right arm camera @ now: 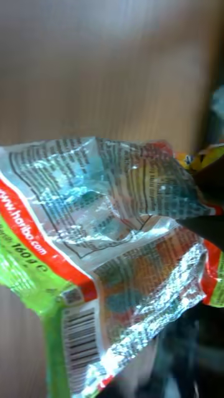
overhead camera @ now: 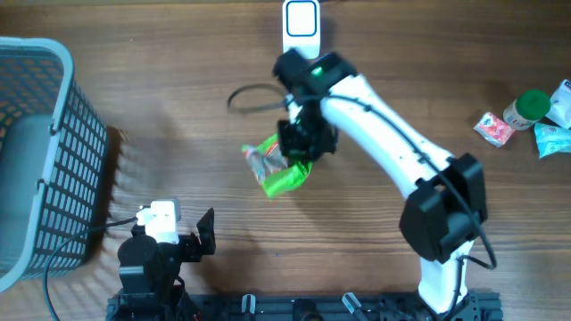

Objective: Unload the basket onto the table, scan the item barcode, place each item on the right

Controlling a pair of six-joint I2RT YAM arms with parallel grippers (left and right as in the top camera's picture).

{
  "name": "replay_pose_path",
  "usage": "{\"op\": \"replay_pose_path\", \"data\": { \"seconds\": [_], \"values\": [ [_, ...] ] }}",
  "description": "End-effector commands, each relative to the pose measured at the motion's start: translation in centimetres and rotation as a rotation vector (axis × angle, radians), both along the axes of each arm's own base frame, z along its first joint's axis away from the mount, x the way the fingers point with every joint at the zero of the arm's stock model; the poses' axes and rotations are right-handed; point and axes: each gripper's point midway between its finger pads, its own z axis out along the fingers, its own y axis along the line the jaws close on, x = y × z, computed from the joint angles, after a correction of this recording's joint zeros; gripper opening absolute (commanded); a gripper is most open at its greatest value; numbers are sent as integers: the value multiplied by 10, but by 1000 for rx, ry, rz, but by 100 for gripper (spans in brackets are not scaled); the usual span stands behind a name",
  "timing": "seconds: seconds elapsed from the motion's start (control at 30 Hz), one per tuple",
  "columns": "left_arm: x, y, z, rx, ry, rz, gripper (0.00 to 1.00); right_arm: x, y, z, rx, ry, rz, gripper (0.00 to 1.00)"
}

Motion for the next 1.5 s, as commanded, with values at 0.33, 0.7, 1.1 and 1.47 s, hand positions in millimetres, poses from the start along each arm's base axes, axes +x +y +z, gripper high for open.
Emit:
{"op": "replay_pose_path", "data": {
  "seconds": [0.33, 0.7, 1.1, 1.47],
  "values": [
    [0, 1, 0, 3, -4, 5, 100, 7, 2, 49, 19, 747, -963, 4],
    [0, 1, 0, 3, -4, 5, 100, 53, -33, 6, -62, 328, -939, 4],
    [0, 1, 0, 3, -4, 5, 100, 61, -47, -44, -302, -403, 384, 100],
    [0, 1, 0, 3, -4, 5, 100, 66, -42, -53, -252, -450, 590, 100]
  ]
}}
